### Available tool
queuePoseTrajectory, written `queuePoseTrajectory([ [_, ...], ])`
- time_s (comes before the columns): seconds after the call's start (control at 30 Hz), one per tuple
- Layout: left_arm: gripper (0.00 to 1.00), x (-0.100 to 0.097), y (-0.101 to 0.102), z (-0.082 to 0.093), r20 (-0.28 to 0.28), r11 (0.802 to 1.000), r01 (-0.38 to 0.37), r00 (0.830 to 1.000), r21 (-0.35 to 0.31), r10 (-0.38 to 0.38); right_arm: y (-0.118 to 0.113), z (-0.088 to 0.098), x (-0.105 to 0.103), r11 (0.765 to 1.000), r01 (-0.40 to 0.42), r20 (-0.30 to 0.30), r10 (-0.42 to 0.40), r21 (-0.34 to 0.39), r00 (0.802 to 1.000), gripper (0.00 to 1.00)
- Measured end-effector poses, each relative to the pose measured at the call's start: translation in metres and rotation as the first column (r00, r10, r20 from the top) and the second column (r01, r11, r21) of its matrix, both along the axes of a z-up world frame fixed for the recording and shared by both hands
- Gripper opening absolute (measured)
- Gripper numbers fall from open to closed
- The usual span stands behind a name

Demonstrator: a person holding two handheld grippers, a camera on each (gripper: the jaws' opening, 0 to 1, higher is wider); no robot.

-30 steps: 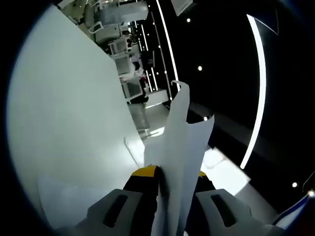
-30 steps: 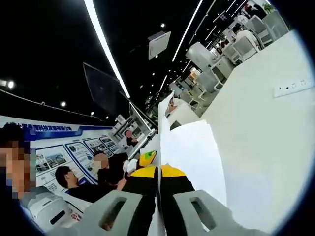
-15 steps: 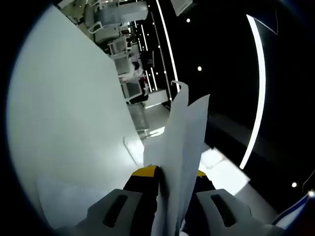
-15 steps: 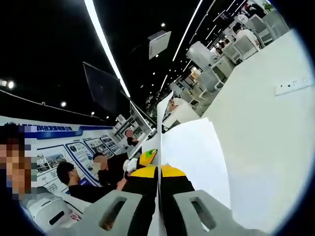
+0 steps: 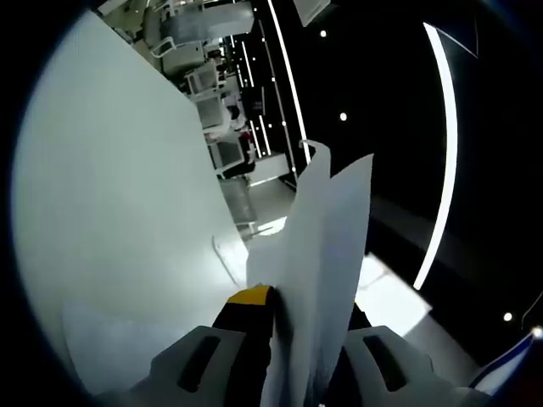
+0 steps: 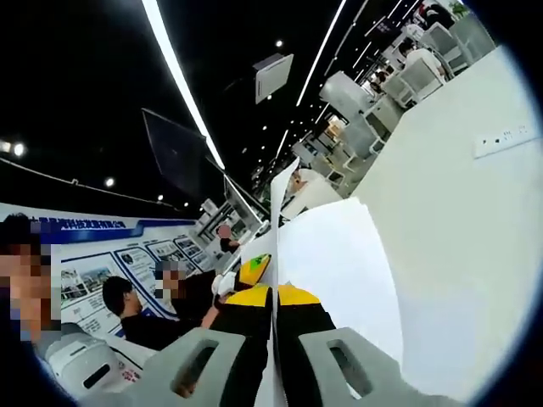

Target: Organize the stack of printing papers by aligning and flattening the scattered papers on the table

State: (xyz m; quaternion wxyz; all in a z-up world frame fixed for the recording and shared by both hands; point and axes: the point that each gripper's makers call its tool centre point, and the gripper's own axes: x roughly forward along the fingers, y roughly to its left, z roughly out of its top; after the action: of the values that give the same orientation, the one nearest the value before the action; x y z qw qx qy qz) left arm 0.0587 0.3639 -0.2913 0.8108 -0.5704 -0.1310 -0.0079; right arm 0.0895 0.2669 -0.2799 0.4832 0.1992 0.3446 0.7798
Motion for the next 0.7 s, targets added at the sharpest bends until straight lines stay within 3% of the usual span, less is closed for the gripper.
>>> queuePoseTrajectory([
  [0.7, 0.15, 0.0011, -0.0028, 0.0034, 0.004, 0.999, 0.000, 1.000, 0.032, 0.000, 0.0007, -0.0033, -0.0057, 1.000, 0.000, -0.018, 0.000, -0.004, 1.000, 0.00],
])
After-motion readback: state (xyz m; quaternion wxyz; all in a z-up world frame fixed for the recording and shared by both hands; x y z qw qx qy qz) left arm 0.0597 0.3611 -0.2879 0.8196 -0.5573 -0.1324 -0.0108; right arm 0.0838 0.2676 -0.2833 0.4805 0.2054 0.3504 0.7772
